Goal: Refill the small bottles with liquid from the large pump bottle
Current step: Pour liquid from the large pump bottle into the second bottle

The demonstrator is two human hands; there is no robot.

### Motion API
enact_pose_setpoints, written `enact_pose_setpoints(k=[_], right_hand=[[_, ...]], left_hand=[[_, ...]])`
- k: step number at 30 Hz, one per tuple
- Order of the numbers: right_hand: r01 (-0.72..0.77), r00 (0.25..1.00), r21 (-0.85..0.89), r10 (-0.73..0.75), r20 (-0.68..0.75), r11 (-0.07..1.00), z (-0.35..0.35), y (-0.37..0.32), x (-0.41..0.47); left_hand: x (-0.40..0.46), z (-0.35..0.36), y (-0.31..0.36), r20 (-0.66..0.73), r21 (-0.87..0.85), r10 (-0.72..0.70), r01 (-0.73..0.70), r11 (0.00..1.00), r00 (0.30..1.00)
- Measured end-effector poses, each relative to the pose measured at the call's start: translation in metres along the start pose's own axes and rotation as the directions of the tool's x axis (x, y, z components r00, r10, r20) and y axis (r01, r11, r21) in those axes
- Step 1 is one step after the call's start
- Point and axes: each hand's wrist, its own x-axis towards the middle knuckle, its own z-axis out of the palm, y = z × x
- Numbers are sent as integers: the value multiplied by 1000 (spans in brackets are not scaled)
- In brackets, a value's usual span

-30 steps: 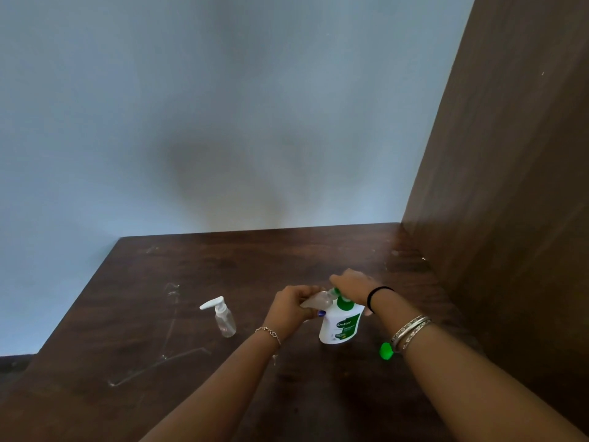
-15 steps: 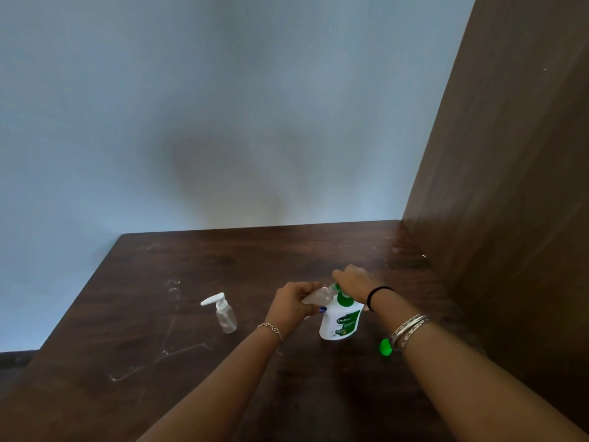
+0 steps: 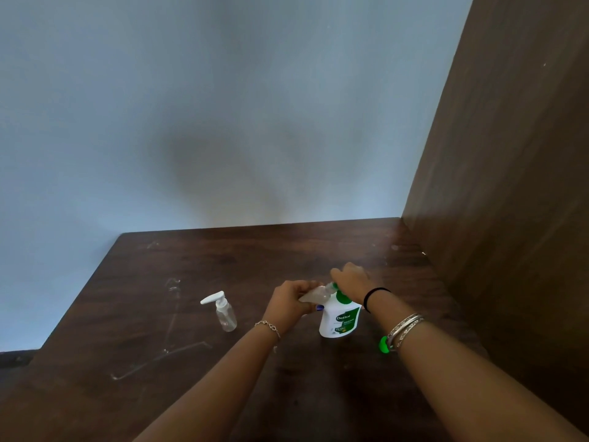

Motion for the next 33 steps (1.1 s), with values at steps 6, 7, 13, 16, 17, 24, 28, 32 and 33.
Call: enact_pose_setpoints(k=[6,7,13,16,17,24,28,32,33], right_hand=[[1,988,-40,5,157,999,-14,-3,-3],[2,988,-39,4,154,999,-14,-3,-3],[8,997,-47,-4,83,999,-4,1,2],[18,988,-58,-9,154,998,-12,-2,-1],[15,983,-50,-5,186,999,-14,-3,-2],[-6,997,-19,7,76,1000,-3,0,2],[2,991,-24,1,137,1000,-9,1,2],[12,994,-42,-7,113,999,-7,2,5],[14,997,-44,-10,82,999,-4,3,5]], left_hand=[[0,1,0,4,-17,9,-9,1000,1000],[0,1,0,3,-12,10,-10,1000,1000],[1,0,-1,-1,2,9,-9,1000,1000],[1,0,-1,3,-14,9,-9,1000,1000],[1,0,-1,5,-17,9,-9,1000,1000],[3,0,-3,12,-24,8,-7,1000,1000],[3,1,-3,11,-39,1,-1,999,1000],[4,1,-2,13,-20,15,-15,1000,1000],[4,1,-2,8,-12,17,-17,1000,1000]])
